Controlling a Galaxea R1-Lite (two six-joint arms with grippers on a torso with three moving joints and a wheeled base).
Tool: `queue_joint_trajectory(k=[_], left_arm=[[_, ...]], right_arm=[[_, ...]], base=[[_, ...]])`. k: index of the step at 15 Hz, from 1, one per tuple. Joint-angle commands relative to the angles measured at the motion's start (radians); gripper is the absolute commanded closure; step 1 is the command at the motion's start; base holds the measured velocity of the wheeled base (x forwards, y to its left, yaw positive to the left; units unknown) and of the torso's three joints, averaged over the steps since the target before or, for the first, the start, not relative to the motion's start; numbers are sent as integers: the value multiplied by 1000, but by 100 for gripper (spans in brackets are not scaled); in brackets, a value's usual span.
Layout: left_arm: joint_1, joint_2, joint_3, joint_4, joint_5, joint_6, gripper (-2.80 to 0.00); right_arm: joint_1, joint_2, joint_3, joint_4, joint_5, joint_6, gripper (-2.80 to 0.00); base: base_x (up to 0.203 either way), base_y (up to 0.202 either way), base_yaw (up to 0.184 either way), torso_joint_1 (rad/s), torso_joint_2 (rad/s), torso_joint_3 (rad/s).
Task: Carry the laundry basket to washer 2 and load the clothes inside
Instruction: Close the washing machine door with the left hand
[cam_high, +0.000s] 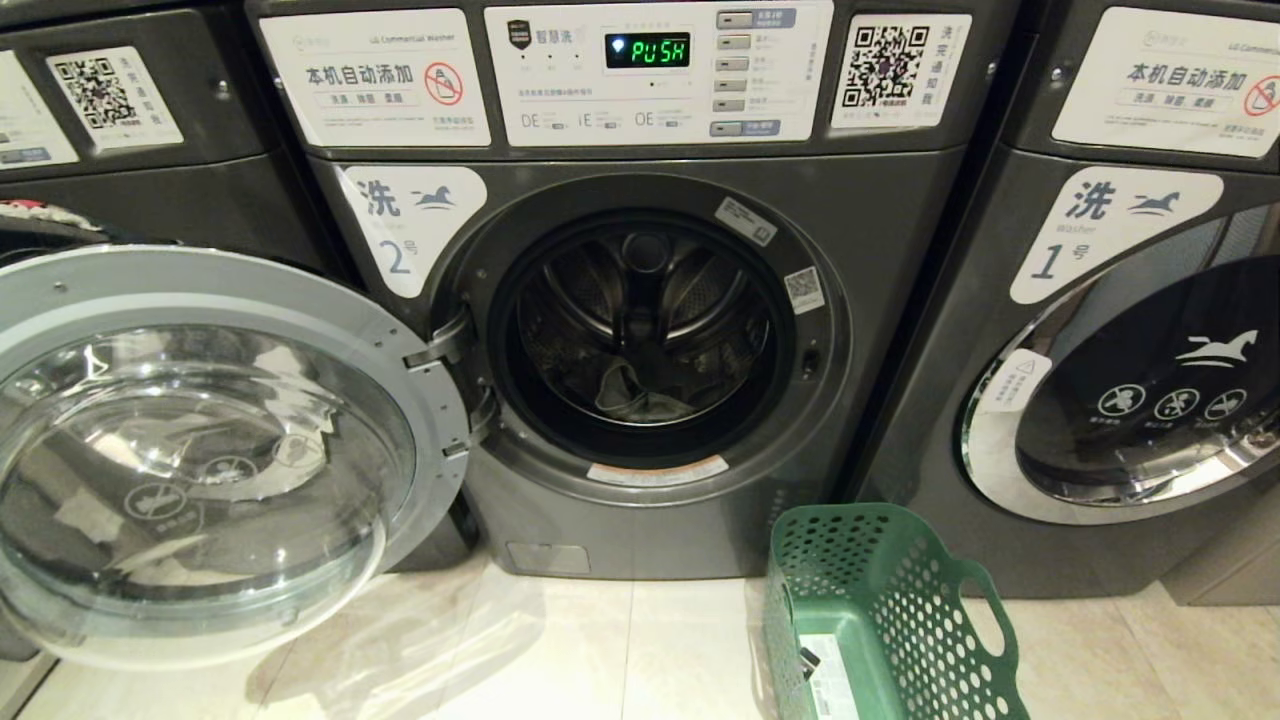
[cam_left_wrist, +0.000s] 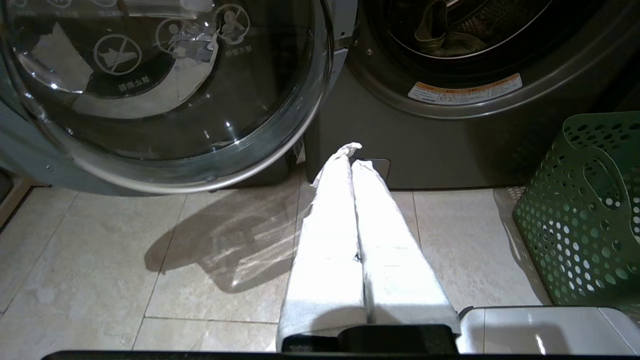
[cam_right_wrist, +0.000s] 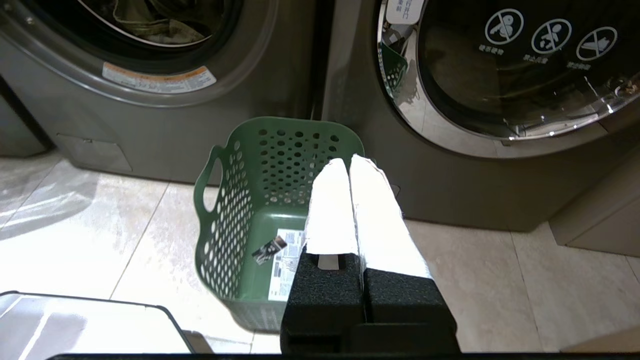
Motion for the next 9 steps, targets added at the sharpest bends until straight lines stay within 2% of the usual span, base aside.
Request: queue_joint_trajectory(k=[1,9], left_arm=[[1,-1,2,0,0,0,0],[1,-1,2,0,-4,3,0]], right_arm=[[0,0,0,0,0,-3,0],[0,0,0,0,4,-3,0]], base=[[-195,0,0,2,1,3],[-195,0,1,3,3,1]])
